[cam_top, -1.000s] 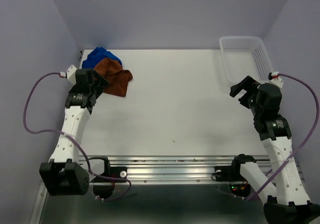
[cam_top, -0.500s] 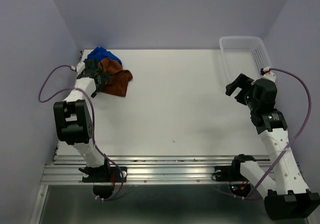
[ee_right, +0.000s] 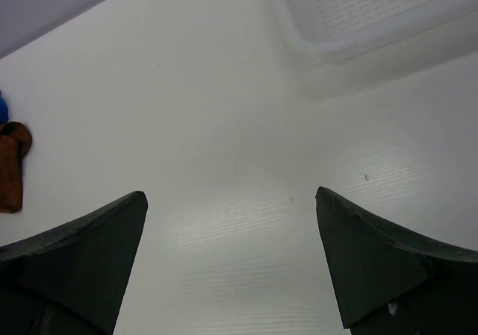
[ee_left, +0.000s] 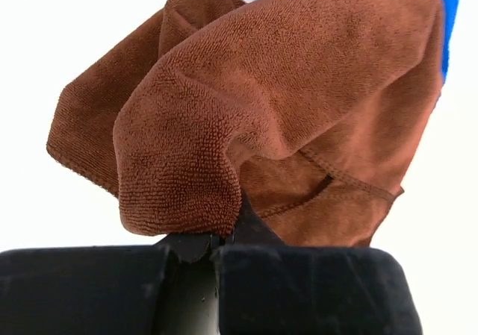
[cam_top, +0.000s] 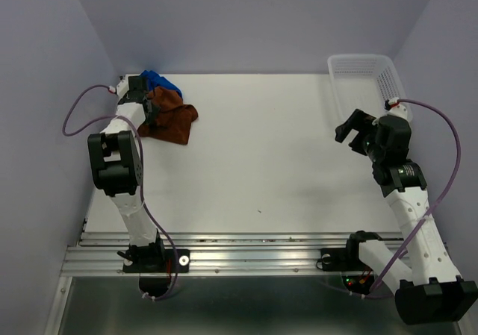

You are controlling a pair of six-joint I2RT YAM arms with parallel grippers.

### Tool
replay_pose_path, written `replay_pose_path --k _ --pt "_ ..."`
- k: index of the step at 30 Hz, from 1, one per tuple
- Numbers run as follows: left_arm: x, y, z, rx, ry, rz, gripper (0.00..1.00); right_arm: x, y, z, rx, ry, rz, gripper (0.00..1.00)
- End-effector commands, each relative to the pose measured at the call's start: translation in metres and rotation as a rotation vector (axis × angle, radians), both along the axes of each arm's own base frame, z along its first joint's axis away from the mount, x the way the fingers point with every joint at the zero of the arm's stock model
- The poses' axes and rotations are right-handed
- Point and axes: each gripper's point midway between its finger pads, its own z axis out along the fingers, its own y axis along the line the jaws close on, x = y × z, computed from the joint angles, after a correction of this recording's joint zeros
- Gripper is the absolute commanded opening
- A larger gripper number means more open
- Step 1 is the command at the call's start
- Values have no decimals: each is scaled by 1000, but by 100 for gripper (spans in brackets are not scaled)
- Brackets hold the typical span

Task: Roll the towels
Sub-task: Grab a towel with the left arm, then move the towel to the center of the board

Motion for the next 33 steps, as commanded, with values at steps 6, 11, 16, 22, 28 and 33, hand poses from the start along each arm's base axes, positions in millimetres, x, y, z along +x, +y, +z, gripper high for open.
replay_pose_path --k 6,11,16,22,28,33 --pt "-15 -55 136 -103 -347 -245 0 -1 5 11 25 -66 22 100" --pt "-61 -131 230 -154 -571 -465 0 -4 8 18 46 -87 33 100" --pt "-96 -205 324 -233 -772 -680 0 -9 9 34 55 -124 33 100" --pt "-145 -295 437 -384 -1003 -956 0 -19 -2 52 48 -166 -25 100" --pt "-212 -374 528 -552 -1182 -1293 0 -29 -6 65 42 -202 -46 100" --pt "-222 -412 536 -665 -1172 -1430 0 -35 -14 64 32 -199 -85 100"
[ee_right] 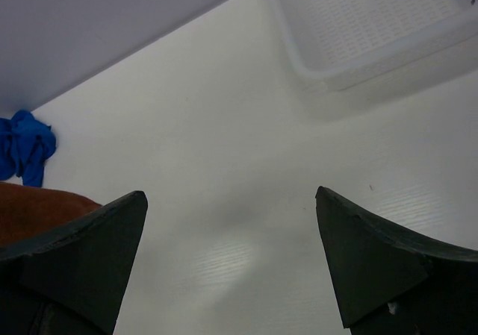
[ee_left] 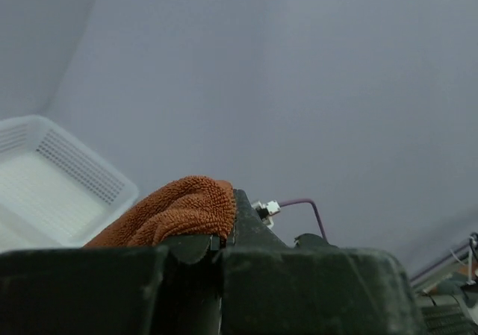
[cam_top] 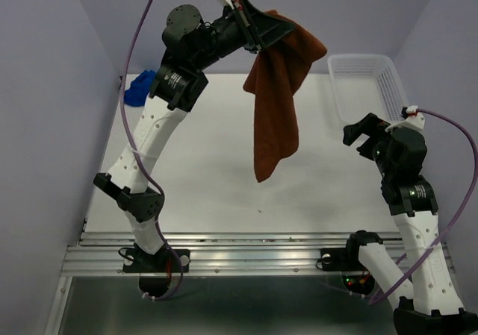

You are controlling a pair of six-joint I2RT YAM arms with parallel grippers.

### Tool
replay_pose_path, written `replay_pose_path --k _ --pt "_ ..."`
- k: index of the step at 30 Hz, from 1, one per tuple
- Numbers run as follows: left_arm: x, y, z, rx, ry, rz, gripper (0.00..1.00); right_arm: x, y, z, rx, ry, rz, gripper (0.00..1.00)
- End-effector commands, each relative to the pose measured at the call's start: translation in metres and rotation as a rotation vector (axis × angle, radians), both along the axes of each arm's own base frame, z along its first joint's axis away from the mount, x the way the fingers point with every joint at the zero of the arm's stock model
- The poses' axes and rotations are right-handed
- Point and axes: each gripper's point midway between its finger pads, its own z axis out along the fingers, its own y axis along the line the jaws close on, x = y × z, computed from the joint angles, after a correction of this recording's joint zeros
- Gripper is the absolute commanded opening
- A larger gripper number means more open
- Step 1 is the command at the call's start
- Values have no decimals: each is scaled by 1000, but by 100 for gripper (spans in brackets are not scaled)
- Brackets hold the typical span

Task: Roll the towels
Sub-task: Move the towel to the center of the board, then flatten the towel

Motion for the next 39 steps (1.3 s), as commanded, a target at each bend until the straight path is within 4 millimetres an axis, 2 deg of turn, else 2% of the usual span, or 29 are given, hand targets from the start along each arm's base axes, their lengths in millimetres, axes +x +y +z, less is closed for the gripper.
replay_pose_path --k 1,2,3,4,5,6,7,8,9,10,11,12,13,14,15,18,20,24,26,28,29,33,34,37,38,39 --pt "-32 -10 26 -45 -66 -154 0 -6 -12 19 -11 -45 -60 100" --pt "-21 -14 7 -12 -25 -137 0 -8 -13 17 -15 -37 -66 100" --pt "-18 -6 6 -12 -10 -80 0 -8 -14 15 -17 -31 -73 100" --pt "-10 -3 -8 10 18 -35 0 -9 -15 13 -21 -26 -74 100" --pt "11 -9 -65 88 136 17 0 -10 -15 9 -23 -12 -74 100" --pt "18 10 -75 85 169 135 0 -10 -15 6 -26 -1 -73 100" --pt "28 19 -103 111 229 201 0 -9 -15 3 -29 8 -71 100" --pt "45 47 -169 145 395 326 0 -10 -14 -1 -31 25 -67 100" --pt "51 63 -205 157 471 370 0 -10 -14 -4 -33 37 -64 100" --pt "56 81 -236 149 542 413 4 -9 -12 -11 -36 64 -55 100" --pt "58 101 -268 139 613 455 17 -9 -11 -14 -35 78 -44 100" --pt "55 140 -332 152 747 539 32 -8 -5 -18 -30 93 -14 100" --pt "50 158 -358 159 806 583 51 -7 -1 -23 -34 113 15 100" --pt "44 173 -382 172 848 622 98 -4 4 -33 -45 149 56 100" --pt "31 198 -416 208 908 687 99 -3 12 -39 -46 171 107 100" --pt "13 217 -435 304 934 736 99 4 28 -58 -26 226 197 100" --pt "12 230 -428 340 916 799 99 10 34 -65 -14 241 232 100" --pt "-4 243 -435 431 930 842 99 16 42 -74 -1 258 272 100" --pt "-13 243 -448 478 953 819 99 19 52 -77 -9 261 315 100" --pt "-21 245 -469 542 984 822 99 22 61 -86 -18 285 345 100" --pt "-27 243 -483 597 995 802 99 23 71 -86 -32 286 368 100" --pt "-29 233 -505 726 988 791 99 32 87 -98 -111 324 362 100" --pt "-32 222 -507 772 963 764 99 37 87 -105 -128 343 350 100" --pt "-22 208 -509 868 908 778 99 43 91 -108 -136 352 359 100" --pt "-16 202 -503 893 871 778 98 45 91 -112 -142 364 356 100" --pt "-14 200 -511 930 876 772 99 48 89 -112 -147 364 346 100"
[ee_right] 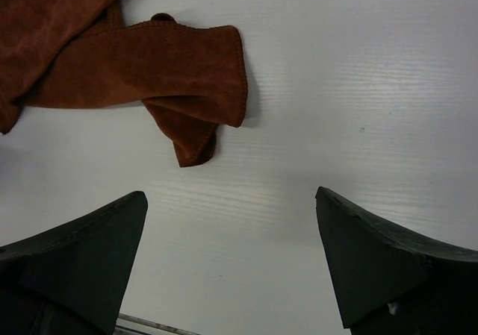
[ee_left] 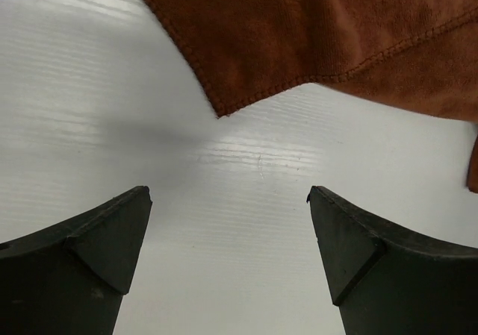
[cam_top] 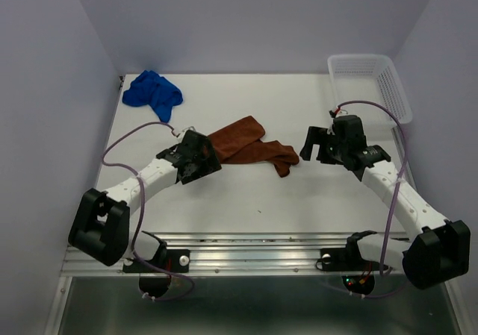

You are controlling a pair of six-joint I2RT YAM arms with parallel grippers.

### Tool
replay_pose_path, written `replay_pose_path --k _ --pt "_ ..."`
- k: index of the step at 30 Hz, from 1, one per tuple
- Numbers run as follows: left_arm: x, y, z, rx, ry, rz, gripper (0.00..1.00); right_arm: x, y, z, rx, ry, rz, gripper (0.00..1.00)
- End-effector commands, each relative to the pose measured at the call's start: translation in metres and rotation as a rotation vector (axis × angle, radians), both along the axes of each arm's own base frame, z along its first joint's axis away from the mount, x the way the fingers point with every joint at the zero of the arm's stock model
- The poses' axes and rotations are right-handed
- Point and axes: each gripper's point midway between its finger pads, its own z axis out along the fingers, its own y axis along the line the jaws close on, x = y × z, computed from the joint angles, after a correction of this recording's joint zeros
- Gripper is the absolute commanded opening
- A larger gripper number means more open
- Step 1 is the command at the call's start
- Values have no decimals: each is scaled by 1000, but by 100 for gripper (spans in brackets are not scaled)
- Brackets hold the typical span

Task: Roll the towels
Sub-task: Flatten the towel

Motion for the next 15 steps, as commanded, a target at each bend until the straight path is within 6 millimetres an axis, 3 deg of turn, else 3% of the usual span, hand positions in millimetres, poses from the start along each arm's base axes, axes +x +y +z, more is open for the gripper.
replay_pose_path --k 1,5,10,15 --pt "23 -5 12 132 -65 -49 99 26 -6 27 -34 -108 -39 100" --pt "31 -2 -8 241 -16 -87 98 28 -7 25 -50 -103 -41 100" --pt "30 1 -24 394 43 -162 88 30 -11 26 -70 -102 -49 100" --pt "45 -18 -22 391 1 -264 87 30 -11 22 -78 -91 -42 100"
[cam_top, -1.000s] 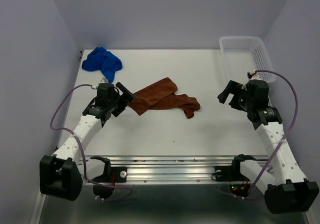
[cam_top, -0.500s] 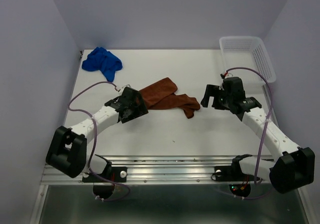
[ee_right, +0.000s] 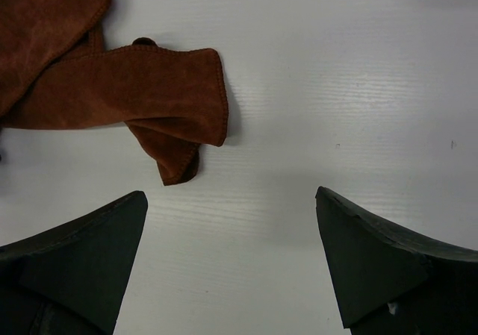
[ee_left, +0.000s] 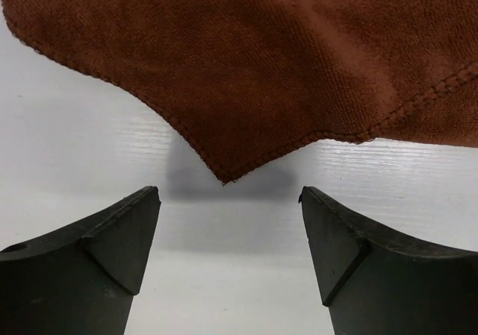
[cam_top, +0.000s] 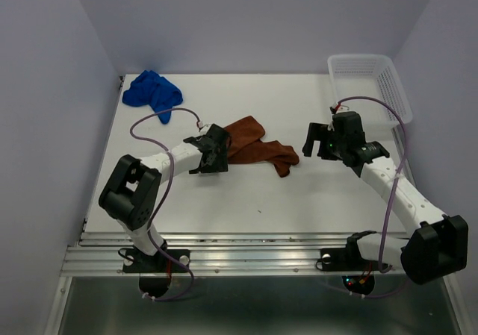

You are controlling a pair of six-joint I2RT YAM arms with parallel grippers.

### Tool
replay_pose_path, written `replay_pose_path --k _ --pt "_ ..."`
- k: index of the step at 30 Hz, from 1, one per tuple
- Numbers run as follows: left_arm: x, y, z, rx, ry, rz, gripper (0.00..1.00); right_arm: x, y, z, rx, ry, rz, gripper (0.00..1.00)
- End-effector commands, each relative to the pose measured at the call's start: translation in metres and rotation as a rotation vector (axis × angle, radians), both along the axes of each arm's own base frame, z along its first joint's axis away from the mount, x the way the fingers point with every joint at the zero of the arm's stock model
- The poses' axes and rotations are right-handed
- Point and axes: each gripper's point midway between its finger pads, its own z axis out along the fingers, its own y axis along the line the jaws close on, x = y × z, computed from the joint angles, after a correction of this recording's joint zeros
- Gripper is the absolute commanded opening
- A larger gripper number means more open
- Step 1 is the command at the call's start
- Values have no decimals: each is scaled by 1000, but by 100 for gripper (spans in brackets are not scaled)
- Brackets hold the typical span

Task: Roll the towels
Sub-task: Flatten the towel

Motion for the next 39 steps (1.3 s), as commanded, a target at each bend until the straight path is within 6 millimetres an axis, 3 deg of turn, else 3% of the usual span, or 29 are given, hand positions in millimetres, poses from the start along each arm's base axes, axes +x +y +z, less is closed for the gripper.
replay_pose_path --k 1,5,12,15,17,18,23,26,29,30,31,32,33,36,38,39 --pt "16 -3 13 59 -41 -82 86 16 -1 22 -13 -75 -5 100" --pt "12 -3 -9 87 19 -96 65 15 -3 23 -18 -78 -14 100" --pt "8 4 -34 131 77 -87 52 14 -3 26 -16 -87 -10 100" --pt "9 2 -38 109 79 -93 28 14 -2 26 -15 -87 -7 100" --pt "10 3 -39 101 78 -86 0 15 -2 26 -18 -89 -4 100" --pt "10 5 -38 101 77 -81 0 16 -1 26 -18 -90 0 100" --pt "22 8 -5 53 -36 -2 0 27 14 28 -4 -106 90 100" --pt "26 4 34 -40 -137 22 0 38 30 30 14 -118 162 100" --pt "27 3 59 -117 -202 55 0 57 44 31 -3 -157 247 100" --pt "27 3 76 -155 -247 62 0 60 49 39 -5 -186 267 100" --pt "29 3 84 -183 -271 71 0 66 56 30 -6 -169 301 100" --pt "29 7 90 -201 -288 91 0 75 64 37 -15 -201 336 100" --pt "30 16 100 -234 -316 130 0 82 68 24 -24 -171 351 100" --pt "31 32 115 -314 -342 183 0 96 86 21 -53 -183 419 100" --pt "33 38 121 -350 -356 211 0 101 92 1 -75 -127 437 100" --pt "35 46 127 -364 -376 240 0 106 99 5 -75 -133 442 100"
